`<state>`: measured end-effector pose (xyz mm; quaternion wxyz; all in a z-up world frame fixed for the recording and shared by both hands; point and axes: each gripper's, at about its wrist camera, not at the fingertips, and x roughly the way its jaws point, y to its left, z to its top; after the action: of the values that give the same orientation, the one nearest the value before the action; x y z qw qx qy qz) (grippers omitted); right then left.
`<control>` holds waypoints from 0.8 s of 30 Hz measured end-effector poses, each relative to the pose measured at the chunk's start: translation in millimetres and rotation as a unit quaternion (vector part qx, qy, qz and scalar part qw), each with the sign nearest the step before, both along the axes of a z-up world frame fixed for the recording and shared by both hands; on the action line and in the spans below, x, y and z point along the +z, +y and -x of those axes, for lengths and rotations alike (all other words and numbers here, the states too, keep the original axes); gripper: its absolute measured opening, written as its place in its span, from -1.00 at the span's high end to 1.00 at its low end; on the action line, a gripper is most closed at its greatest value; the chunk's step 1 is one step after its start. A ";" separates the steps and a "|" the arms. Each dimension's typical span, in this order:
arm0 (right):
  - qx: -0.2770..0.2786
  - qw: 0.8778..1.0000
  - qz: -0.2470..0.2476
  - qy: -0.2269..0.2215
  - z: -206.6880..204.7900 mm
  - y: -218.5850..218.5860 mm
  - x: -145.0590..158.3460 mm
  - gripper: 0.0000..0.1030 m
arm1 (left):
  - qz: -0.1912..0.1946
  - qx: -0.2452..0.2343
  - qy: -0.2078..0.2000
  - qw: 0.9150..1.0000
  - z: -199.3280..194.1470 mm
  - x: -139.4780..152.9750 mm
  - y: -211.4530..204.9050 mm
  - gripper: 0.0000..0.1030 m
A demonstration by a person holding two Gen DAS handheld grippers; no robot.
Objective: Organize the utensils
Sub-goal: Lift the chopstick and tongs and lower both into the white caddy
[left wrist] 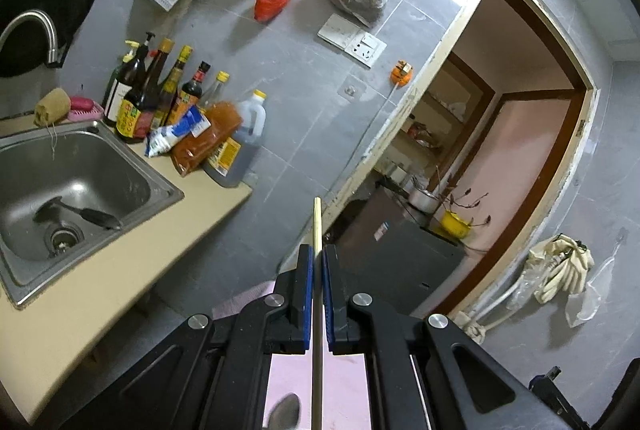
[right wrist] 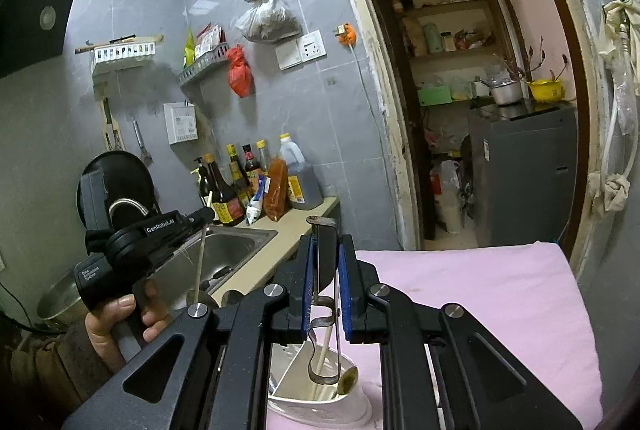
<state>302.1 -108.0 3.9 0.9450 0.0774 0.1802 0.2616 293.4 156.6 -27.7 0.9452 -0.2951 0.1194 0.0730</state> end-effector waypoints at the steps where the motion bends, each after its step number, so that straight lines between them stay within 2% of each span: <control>1: -0.002 1.000 0.004 -0.002 -0.2 2.4 -3.1 0.80 | -0.004 0.005 -0.004 1.000 0.1 -1.8 0.0 0.90; 11: -0.003 0.997 0.066 -0.030 7.0 34.1 -24.9 0.80 | -0.020 0.035 -0.031 0.999 5.1 -16.6 -6.2 0.90; 24: -0.002 0.997 0.080 -0.018 5.7 39.2 -30.5 0.80 | -0.064 0.072 -0.055 0.994 16.6 -22.8 -15.6 0.90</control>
<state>296.4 -68.7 -26.7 0.9518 -0.0029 0.1830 0.2463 276.8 141.0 -50.5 0.9595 -0.2457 0.0405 0.1316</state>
